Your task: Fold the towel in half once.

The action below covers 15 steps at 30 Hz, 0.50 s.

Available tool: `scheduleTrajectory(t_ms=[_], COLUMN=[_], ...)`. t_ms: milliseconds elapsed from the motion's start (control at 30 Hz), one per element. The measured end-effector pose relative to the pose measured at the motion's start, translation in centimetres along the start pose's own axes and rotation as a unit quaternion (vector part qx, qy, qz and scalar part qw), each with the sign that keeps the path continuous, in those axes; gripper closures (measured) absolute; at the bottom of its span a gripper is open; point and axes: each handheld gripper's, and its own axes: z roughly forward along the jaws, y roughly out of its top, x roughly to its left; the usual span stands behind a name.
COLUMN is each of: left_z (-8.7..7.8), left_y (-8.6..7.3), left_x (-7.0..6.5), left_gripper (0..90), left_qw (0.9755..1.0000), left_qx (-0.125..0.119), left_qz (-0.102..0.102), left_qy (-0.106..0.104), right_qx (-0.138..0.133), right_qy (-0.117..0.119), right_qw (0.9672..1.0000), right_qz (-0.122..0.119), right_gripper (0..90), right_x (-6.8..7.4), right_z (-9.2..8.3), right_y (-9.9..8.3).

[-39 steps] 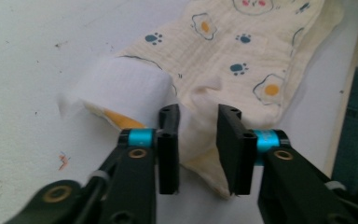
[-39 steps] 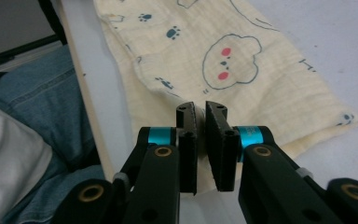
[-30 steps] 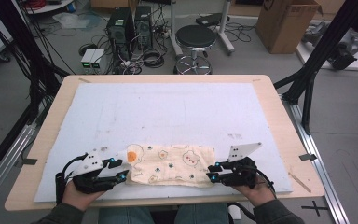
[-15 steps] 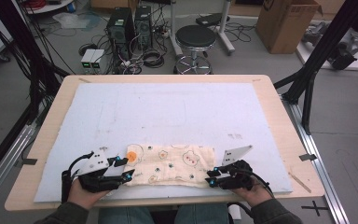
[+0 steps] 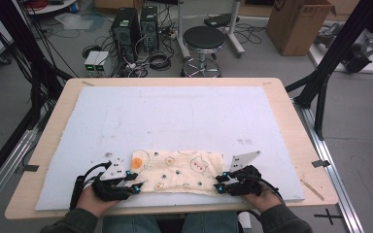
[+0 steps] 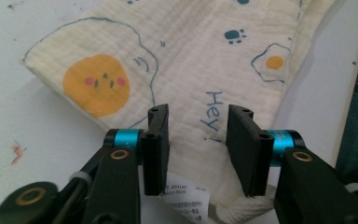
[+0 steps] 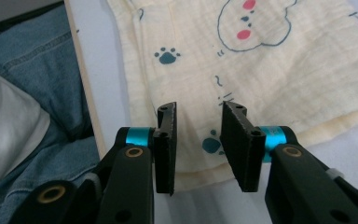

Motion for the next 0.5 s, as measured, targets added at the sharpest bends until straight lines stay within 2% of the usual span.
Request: scheduleTrajectory(t_ms=[167, 233, 500], left_z=[0.1, 0.1, -0.4], left_y=[-0.1, 0.0, 0.4], left_x=[0.1, 0.2, 0.2], left_gripper=[79.3, 84.8, 87.5], left_qw=[0.9998, 0.9998, 0.9995], left_qx=[-0.003, -0.003, -0.019], left_qz=[0.005, 0.005, -0.004], left_qy=[0.018, 0.021, 0.024], right_qx=[0.007, 0.010, -0.001], right_qy=[-0.005, -0.004, 0.004], right_qw=[0.9999, 0.9999, 0.9998], right_qz=[-0.008, -0.011, -0.018], right_gripper=[83.9, 85.9, 88.8], right_x=[-0.3, -0.3, -0.1], right_z=[0.0, 0.0, -0.8], right_y=[0.2, 0.3, 1.2])
